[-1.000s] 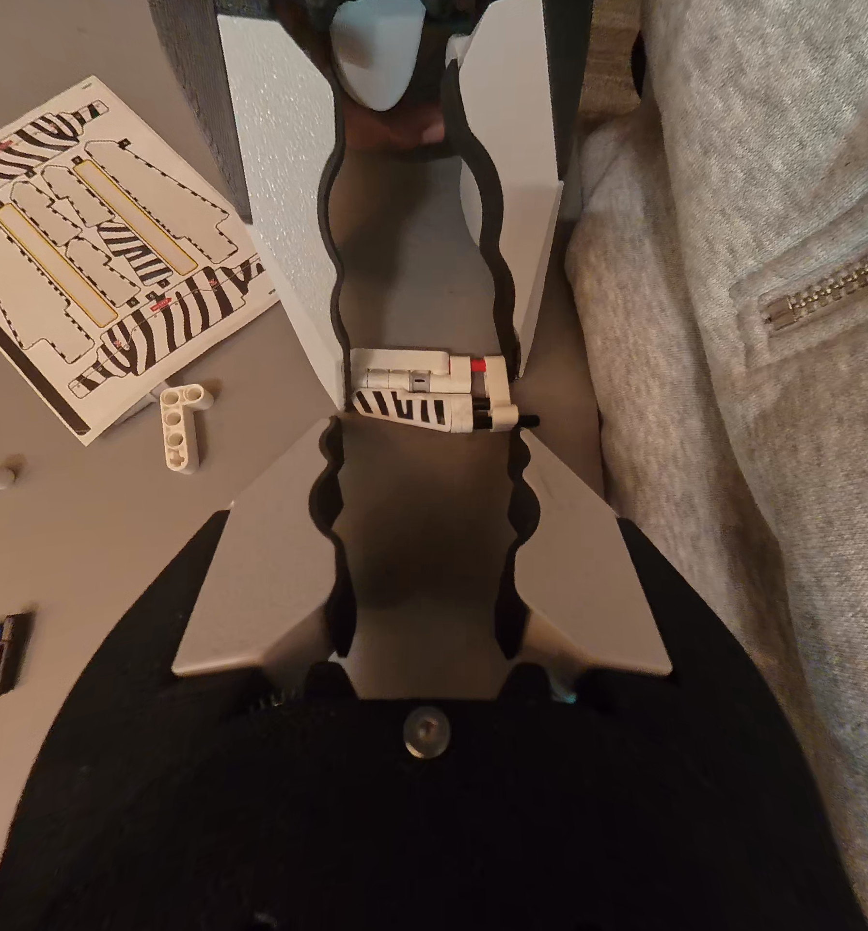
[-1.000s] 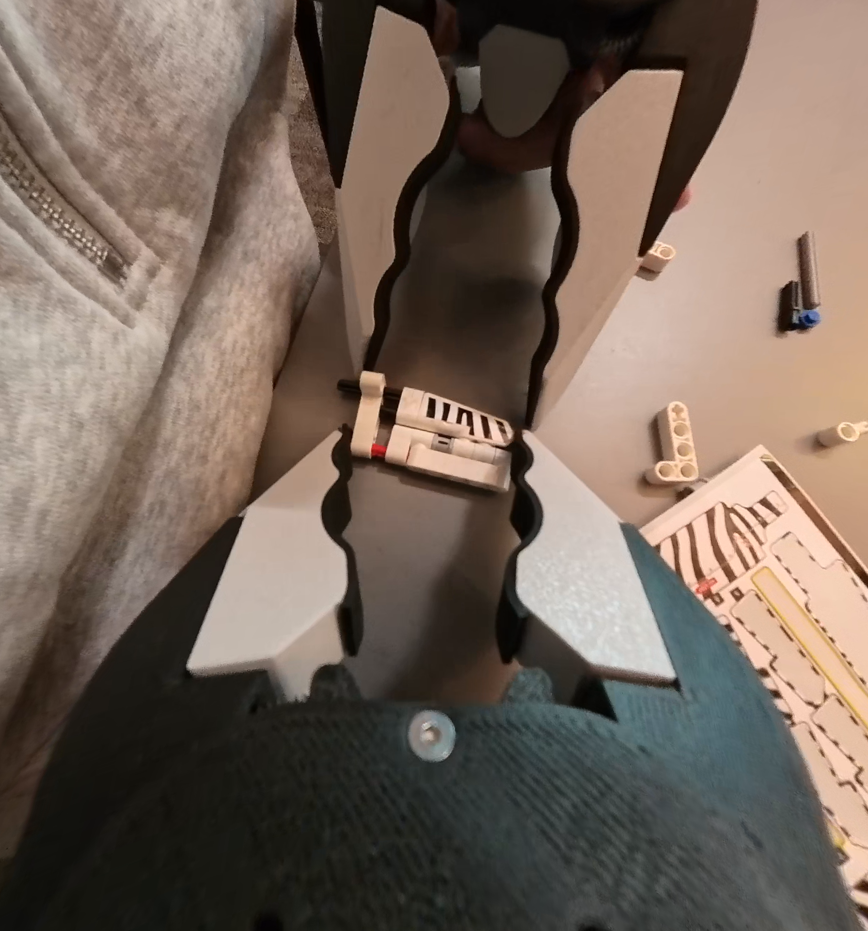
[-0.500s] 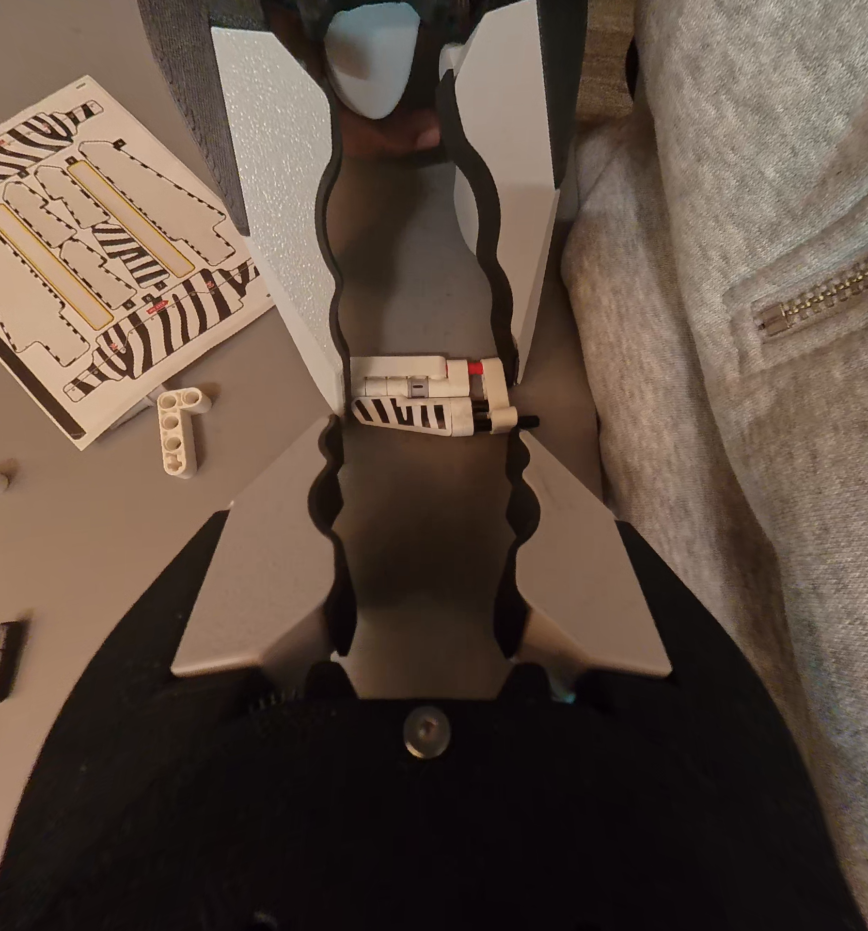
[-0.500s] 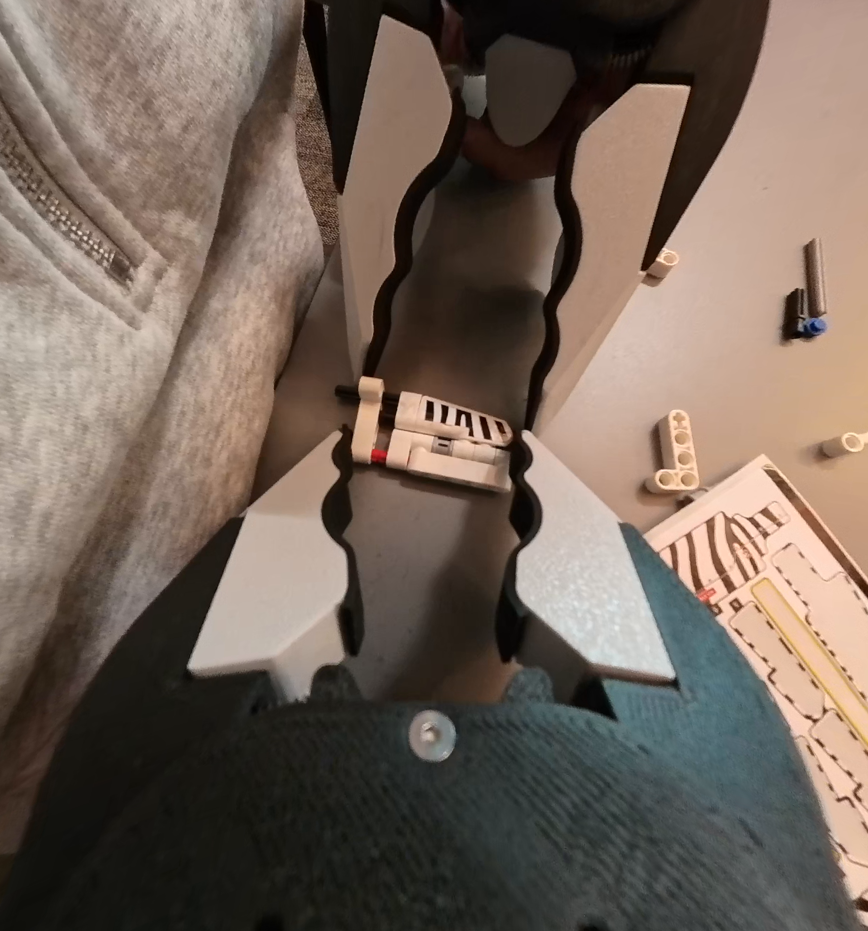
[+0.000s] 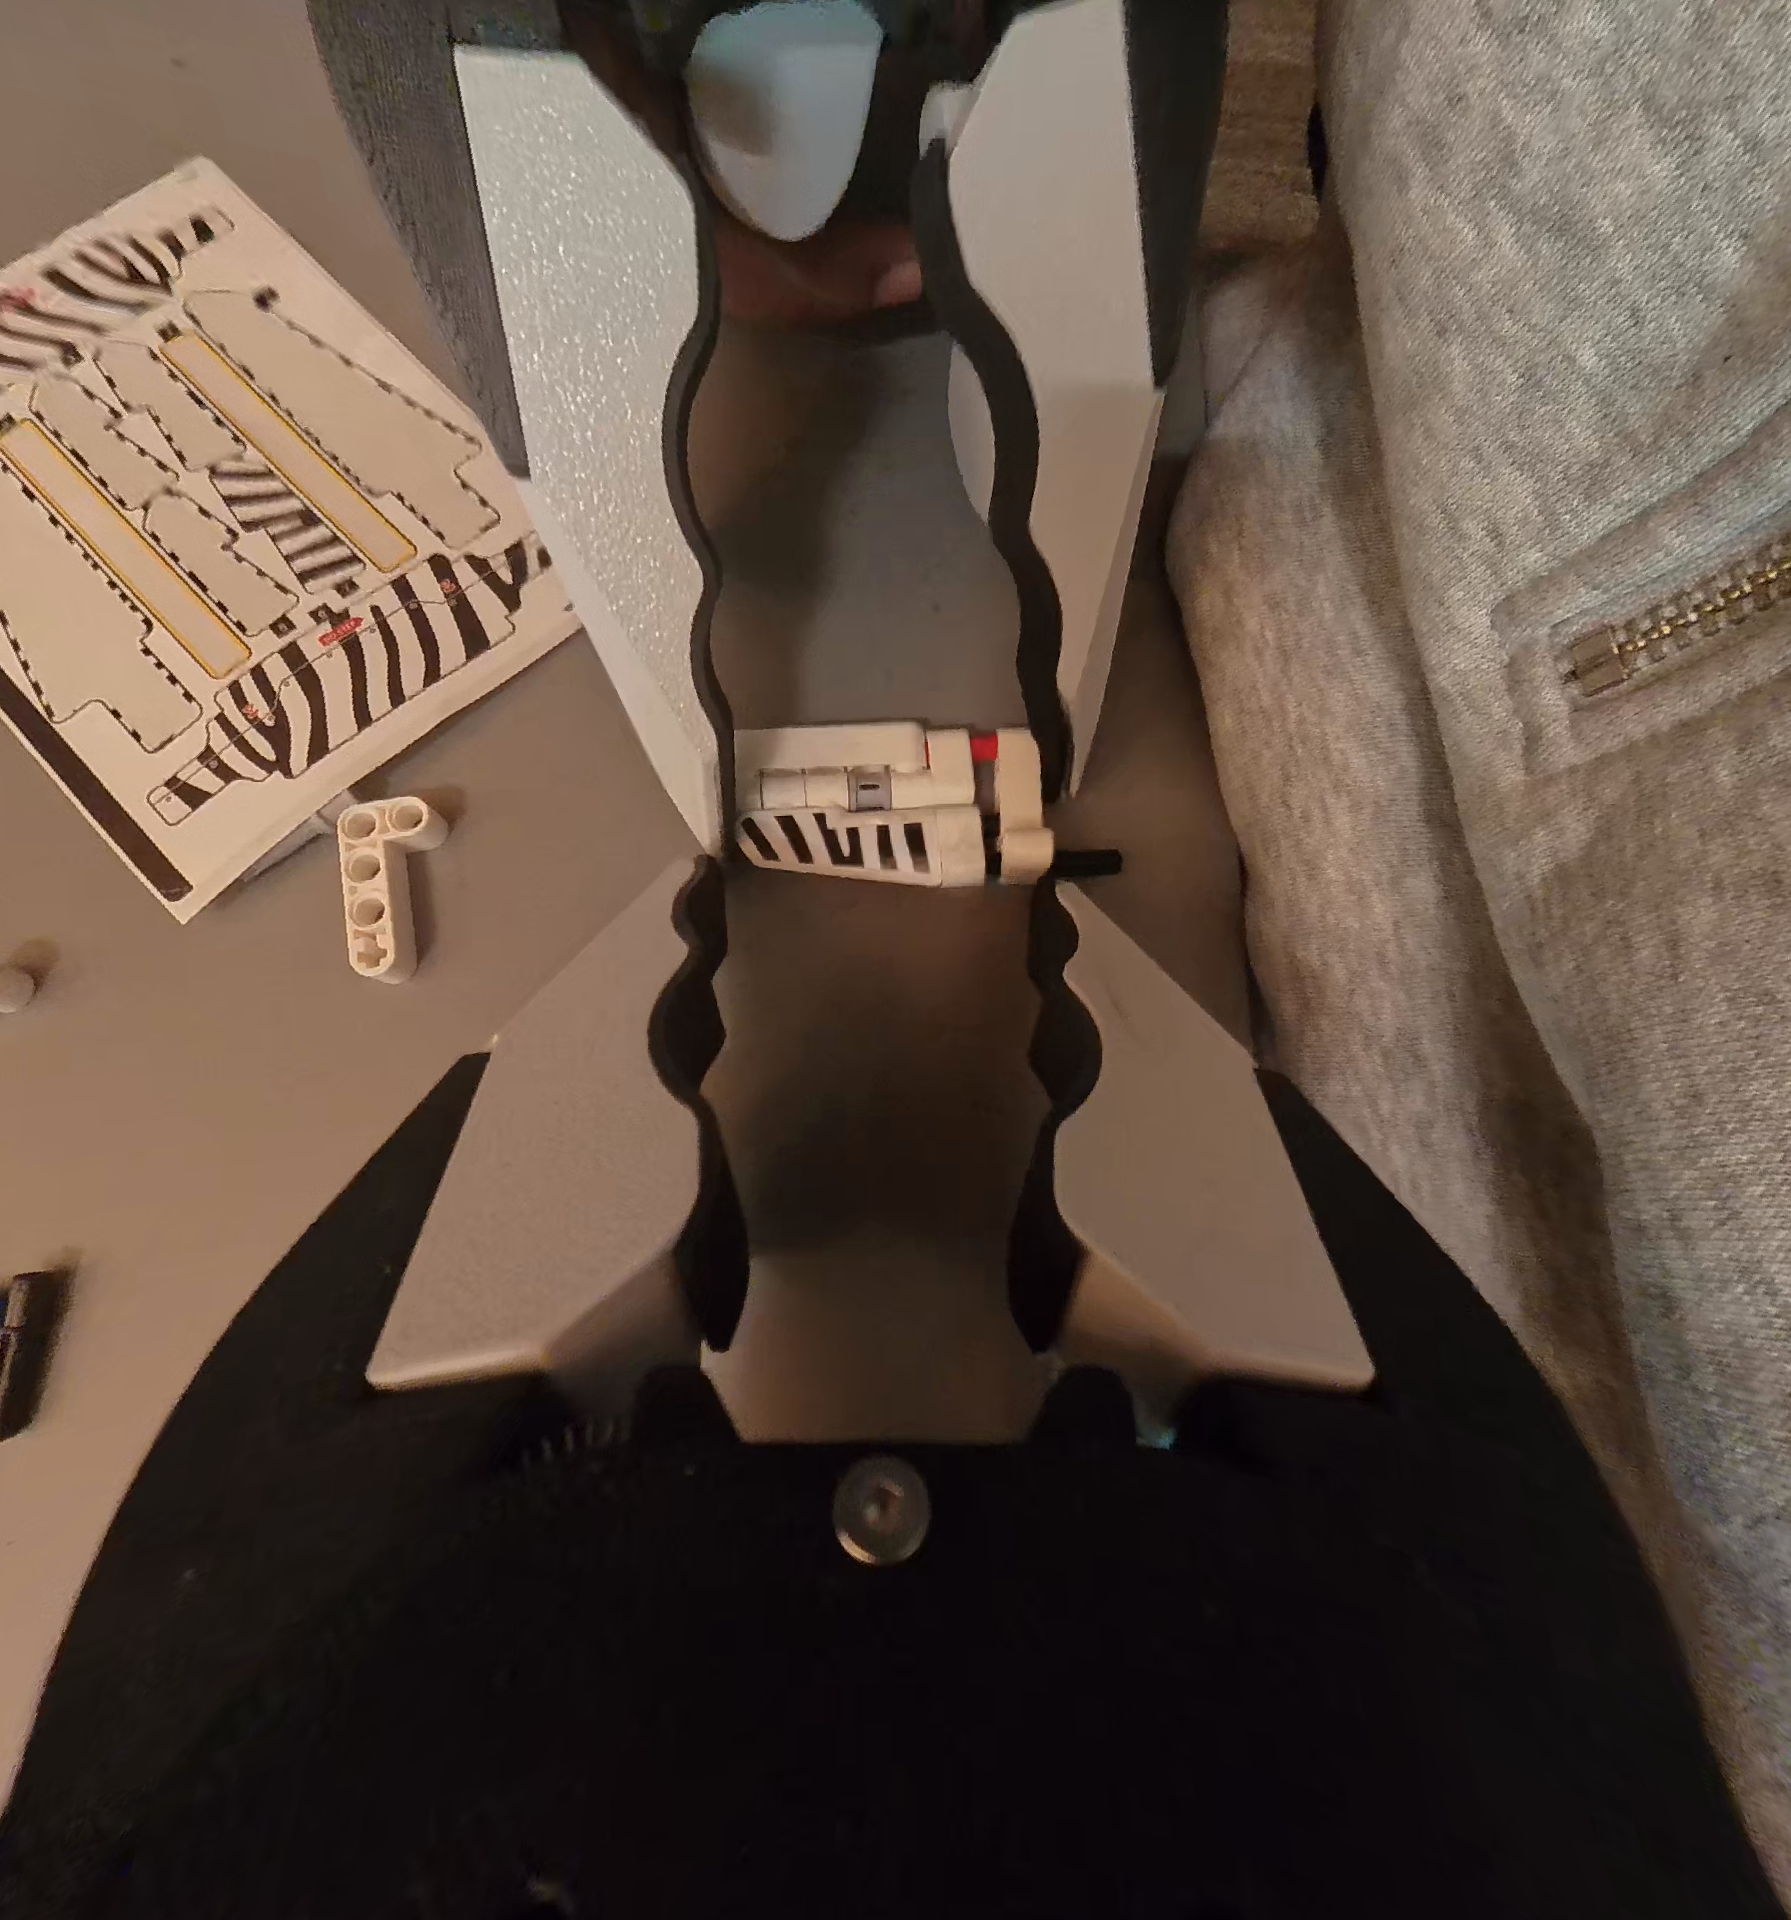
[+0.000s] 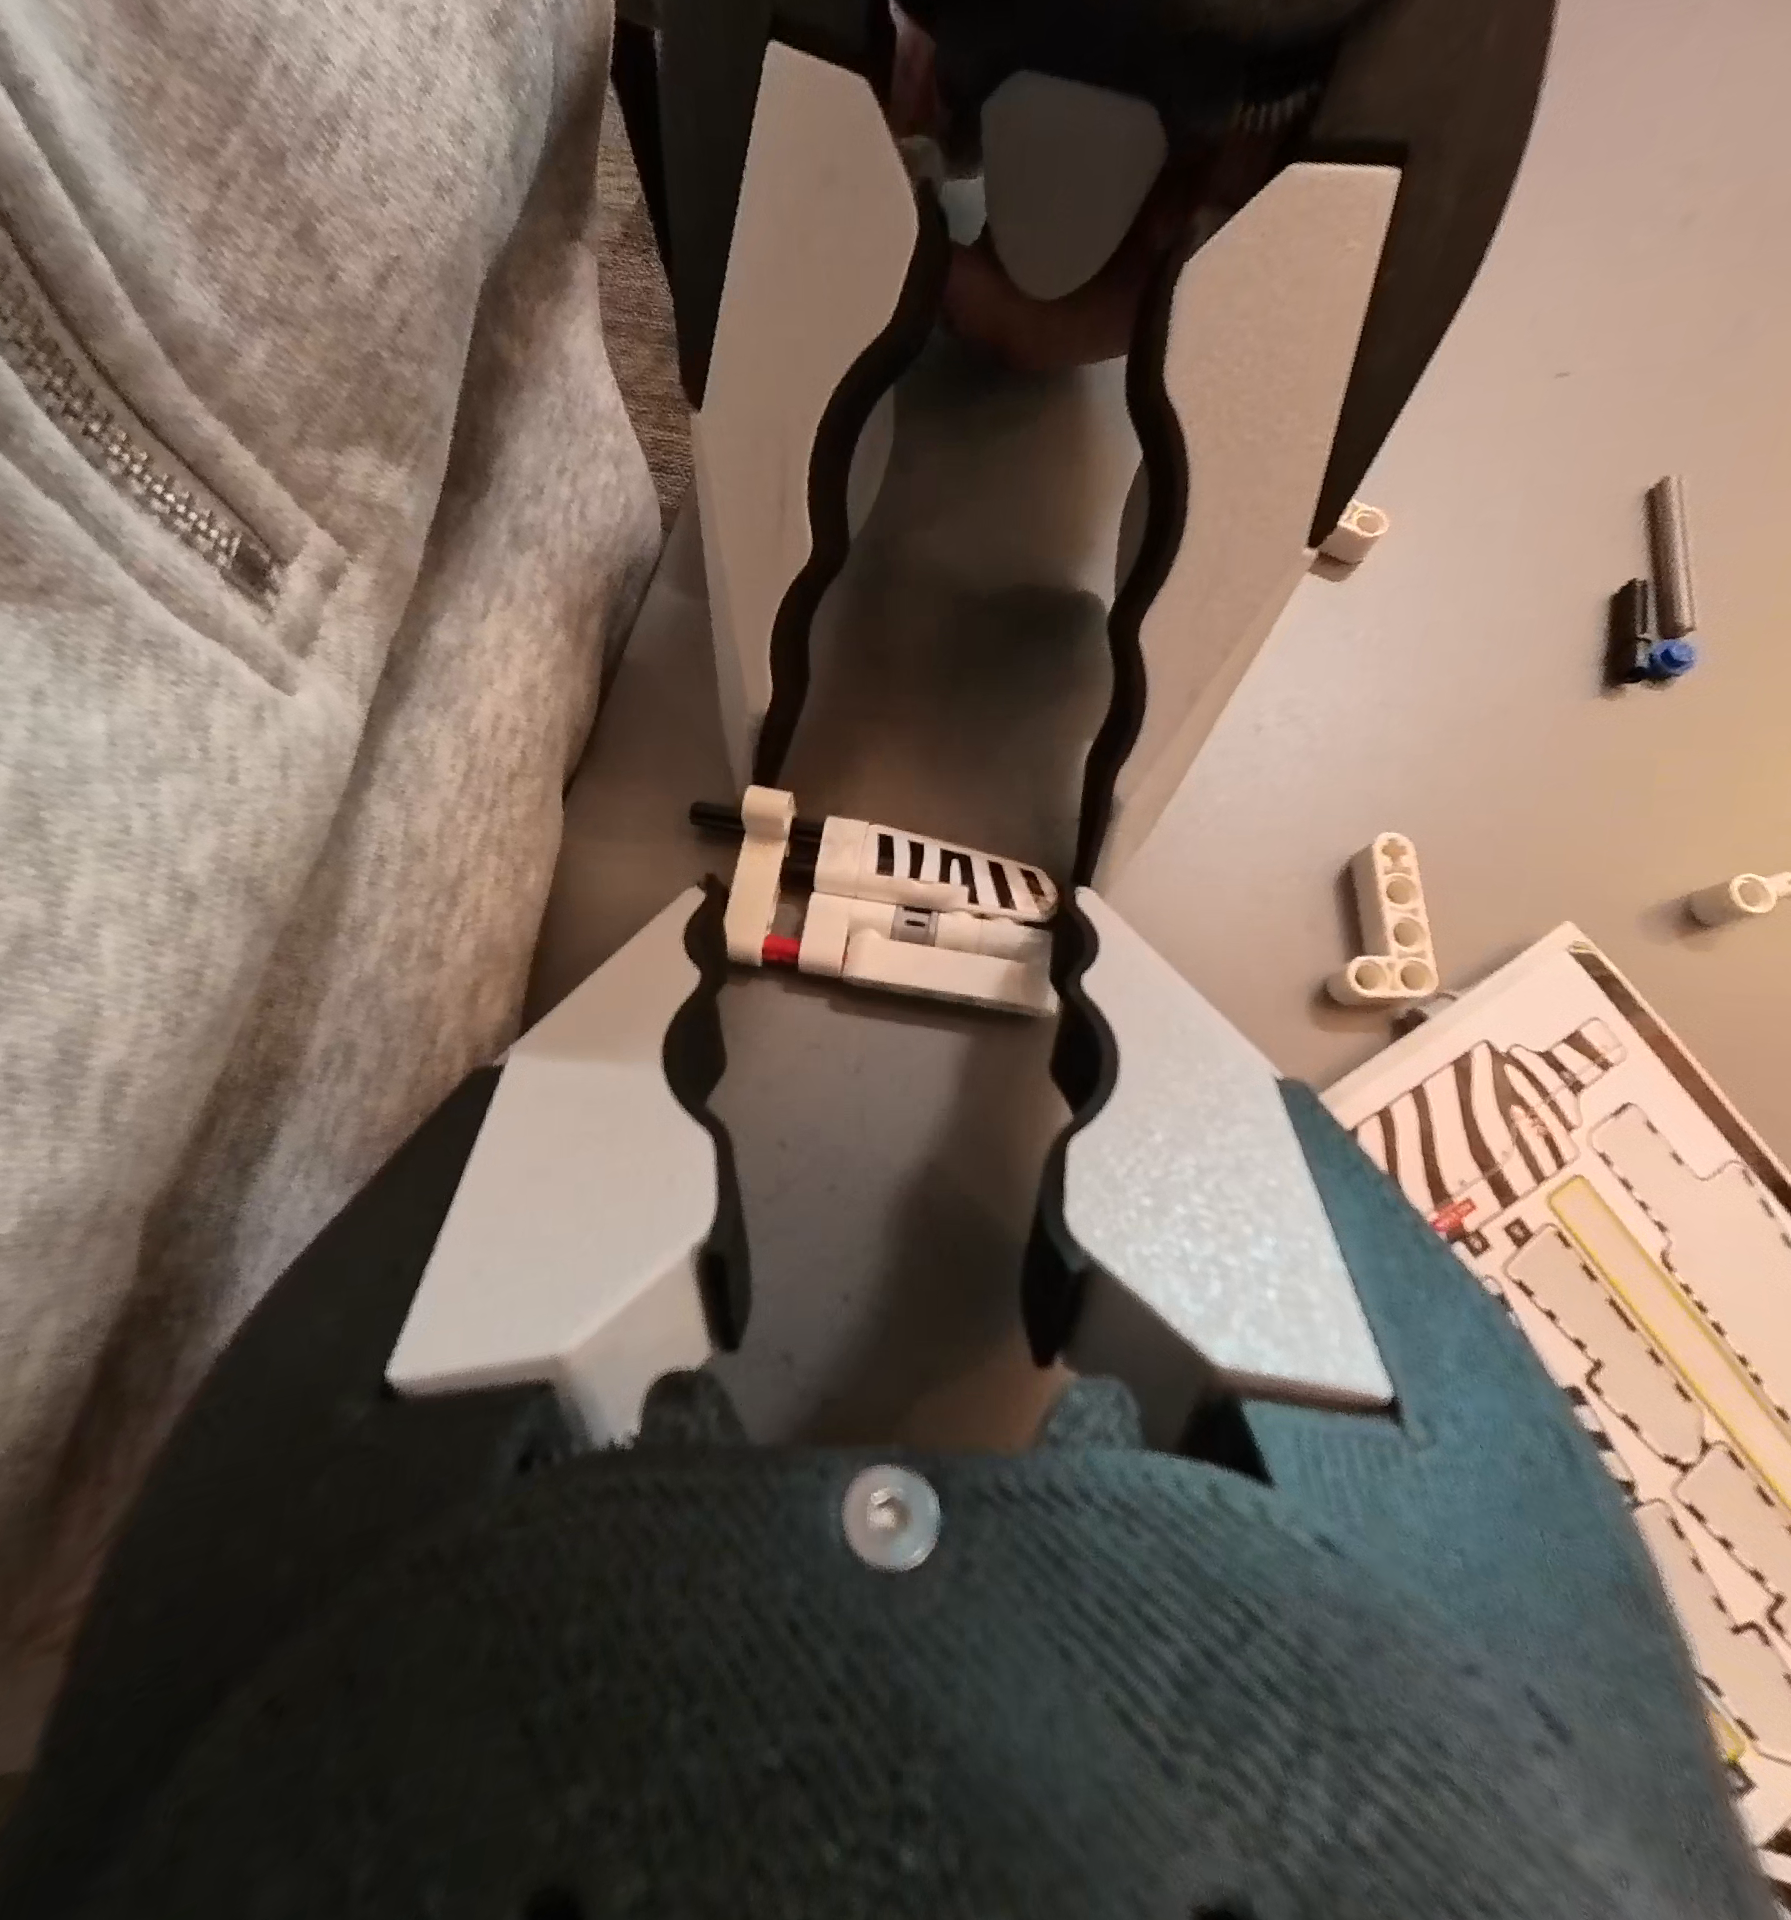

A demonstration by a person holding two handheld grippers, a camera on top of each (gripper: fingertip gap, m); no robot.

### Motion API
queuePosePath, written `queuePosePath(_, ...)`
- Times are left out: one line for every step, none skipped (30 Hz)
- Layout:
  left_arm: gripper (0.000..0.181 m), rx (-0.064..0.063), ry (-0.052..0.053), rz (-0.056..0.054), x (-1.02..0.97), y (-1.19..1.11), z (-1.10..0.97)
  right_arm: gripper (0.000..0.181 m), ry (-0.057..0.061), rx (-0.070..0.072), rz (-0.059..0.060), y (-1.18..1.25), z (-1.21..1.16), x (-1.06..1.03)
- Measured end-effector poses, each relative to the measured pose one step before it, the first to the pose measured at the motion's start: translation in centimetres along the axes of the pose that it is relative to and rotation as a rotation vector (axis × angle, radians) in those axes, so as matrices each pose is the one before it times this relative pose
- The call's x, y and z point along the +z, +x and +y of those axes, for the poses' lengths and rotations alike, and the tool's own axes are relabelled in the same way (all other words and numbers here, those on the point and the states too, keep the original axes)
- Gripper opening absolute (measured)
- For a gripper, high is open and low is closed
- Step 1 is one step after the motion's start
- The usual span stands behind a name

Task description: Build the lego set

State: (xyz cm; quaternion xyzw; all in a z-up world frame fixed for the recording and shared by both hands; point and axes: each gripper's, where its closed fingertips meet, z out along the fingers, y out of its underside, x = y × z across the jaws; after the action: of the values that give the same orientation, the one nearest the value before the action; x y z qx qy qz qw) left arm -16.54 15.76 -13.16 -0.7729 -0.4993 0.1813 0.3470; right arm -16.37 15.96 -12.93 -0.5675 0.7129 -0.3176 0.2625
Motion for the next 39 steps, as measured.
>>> queuePosePath(0.059,0.0008,-0.0019,-0.0017,0.004,0.049,-0.025,0.061,0.0009,0.0005,-0.0018,-0.010,-0.023,0.003)
queuePosePath(0.059,0.0017,-0.0016,-0.0023,-0.002,0.041,0.021,0.061,0.0000,0.0005,0.0010,0.027,-0.010,0.011)
queuePosePath(0.060,0.0001,-0.0010,-0.0002,0.003,0.023,0.006,0.061,0.0002,0.0004,0.0004,0.014,0.002,-0.004)
queuePosePath(0.060,-0.0009,0.0002,0.0007,0.017,0.016,-0.018,0.060,-0.0003,-0.0018,0.0025,0.005,-0.003,0.007)
queuePosePath(0.060,-0.0003,0.0002,0.0000,0.012,0.011,0.001,0.060,0.0001,0.0022,0.0015,0.024,-0.011,0.011)
queuePosePath(0.059,0.0002,-0.0001,-0.0003,0.002,0.003,-0.001,0.060,0.0001,0.0021,0.0005,0.024,0.000,-0.002)
queuePosePath(0.059,0.0003,-0.0004,-0.0005,-0.002,-0.024,0.032,0.060,0.0000,0.0012,-0.0002,0.021,0.001,-0.002)
queuePosePath(0.060,0.0006,-0.0007,-0.0003,-0.028,0.010,0.005,0.060,0.0001,0.0016,-0.0010,0.025,-0.003,0.001)
queuePosePath(0.060,0.0009,-0.0004,-0.0010,-0.028,0.016,0.020,0.060,0.0001,0.0023,-0.0019,0.020,0.001,-0.004)
queuePosePath(0.060,0.0015,-0.0005,-0.0013,0.043,-0.026,0.003,0.060,0.0005,0.0035,-0.0037,0.018,-0.010,-0.011)
queuePosePath(0.060,0.0011,0.0000,-0.0015,0.040,0.013,-0.035,0.060,0.0001,0.0021,-0.0024,0.022,-0.006,0.004)
queuePosePath(0.061,0.0017,-0.0009,-0.0022,-0.002,-0.011,0.011,0.060,0.0007,0.0038,-0.0027,0.021,-0.004,-0.006)
queuePosePath(0.061,0.0004,-0.0007,-0.0007,-0.008,-0.017,0.026,0.060,0.0003,0.0034,-0.0023,0.024,-0.011,0.006)
queuePosePath(0.061,-0.0010,0.0002,0.0008,-0.013,-0.022,-0.005,0.059,0.0004,-0.0002,0.0013,0.037,-0.015,0.013)
queuePosePath(0.061,-0.0039,0.0008,0.0018,-0.015,-0.005,-0.009,0.060,0.0002,-0.0013,0.0042,0.039,-0.025,0.028)
queuePosePath(0.061,-0.0004,-0.0001,-0.0003,-0.008,-0.023,-0.007,0.060,0.0010,-0.0014,0.0029,0.027,-0.016,0.025)
queuePosePath(0.061,0.0005,-0.0005,-0.0005,0.007,-0.043,0.022,0.060,-0.0004,-0.0036,0.0013,-0.006,0.014,-0.010)
queuePosePath(0.061,-0.0009,-0.0001,0.0005,-0.004,-0.014,0.017,0.061,-0.0011,-0.0085,0.0033,0.002,0.020,0.006)
queuePosePath(0.061,0.0000,-0.0001,-0.0014,0.015,-0.041,-0.015,0.062,-0.0014,-0.0101,0.0032,0.000,0.012,0.002)
queuePosePath(0.061,0.0000,0.0003,-0.0039,-0.024,-0.041,0.009,0.062,-0.0037,-0.0097,0.0002,-0.014,0.052,-0.011)
queuePosePath(0.044,-0.0008,0.0056,0.0019,-0.103,0.038,-0.050,0.063,-0.0089,-0.0078,0.0030,0.072,0.100,-0.051)
queuePosePath(0.038,-0.0046,0.0049,-0.0066,-0.062,-0.091,-0.033,0.064,-0.0169,0.0037,0.0164,0.362,0.197,-0.137)
queuePosePath(0.038,-0.0019,-0.0029,0.0012,0.000,0.029,0.062,0.065,-0.0148,0.0141,-0.0065,0.148,0.203,-0.169)
queuePosePath(0.041,0.0011,-0.0038,0.0026,0.034,0.050,0.051,0.066,0.0012,0.0143,-0.0077,0.068,0.008,-0.134)
queuePosePath(0.041,0.0009,0.0000,-0.0010,-0.010,-0.006,-0.003,0.067,0.0070,0.0023,0.0025,0.144,0.001,-0.043)
queuePosePath(0.041,-0.0005,0.0001,0.0002,-0.003,-0.003,0.001,0.064,0.0033,-0.0064,0.0088,0.165,0.032,-0.003)
queuePosePath(0.041,-0.0002,0.0001,0.0001,-0.009,-0.002,0.007,0.064,-0.0024,-0.0044,-0.0002,0.009,0.002,0.003)
queuePosePath(0.041,0.0004,-0.0002,-0.0004,-0.004,0.005,0.007,0.064,-0.0080,0.0000,0.0013,0.047,0.028,-0.012)
queuePosePath(0.041,-0.0001,-0.0004,-0.0013,-0.006,-0.004,0.010,0.067,-0.0117,0.0013,0.0082,0.125,0.081,-0.041)
queuePosePath(0.041,0.0003,-0.0001,-0.0012,0.000,0.004,0.003,0.068,-0.0100,0.0046,0.0160,0.252,0.079,-0.067)
queuePosePath(0.042,0.0004,-0.0003,-0.0006,-0.005,0.025,0.009,0.069,-0.0059,0.0064,0.0126,0.190,0.059,-0.102)
queuePosePath(0.042,0.0005,-0.0003,-0.0015,-0.008,0.002,0.012,0.070,-0.0028,0.0051,0.0069,0.058,0.070,-0.079)
queuePosePath(0.043,0.0018,-0.0004,-0.0003,0.001,0.014,0.004,0.071,0.0004,0.0067,0.0112,0.078,0.052,-0.041)
queuePosePath(0.043,0.0015,-0.0003,-0.0002,-0.001,0.009,0.005,0.072,0.0006,0.0104,0.0124,0.091,0.053,-0.043)
queuePosePath(0.043,0.0000,-0.0001,0.0000,-0.004,-0.010,0.004,0.073,0.0012,0.0117,0.0065,-0.008,0.054,-0.033)
queuePosePath(0.043,-0.0011,0.0000,0.0008,-0.007,-0.021,0.003,0.072,0.0015,0.0116,0.0056,-0.013,0.039,-0.022)
queuePosePath(0.044,-0.0019,0.0001,0.0012,0.000,-0.014,-0.004,0.069,0.0035,0.0103,0.0034,-0.052,0.010,-0.020)
queuePosePath(0.043,-0.0033,0.0003,0.0012,-0.002,-0.036,-0.006,0.065,0.0082,0.0059,-0.0039,-0.176,-0.015,0.012)
queuePosePath(0.043,-0.0044,0.0005,0.0011,0.002,-0.043,-0.013,0.064,0.0119,-0.0006,0.0053,-0.049,-0.054,0.024)
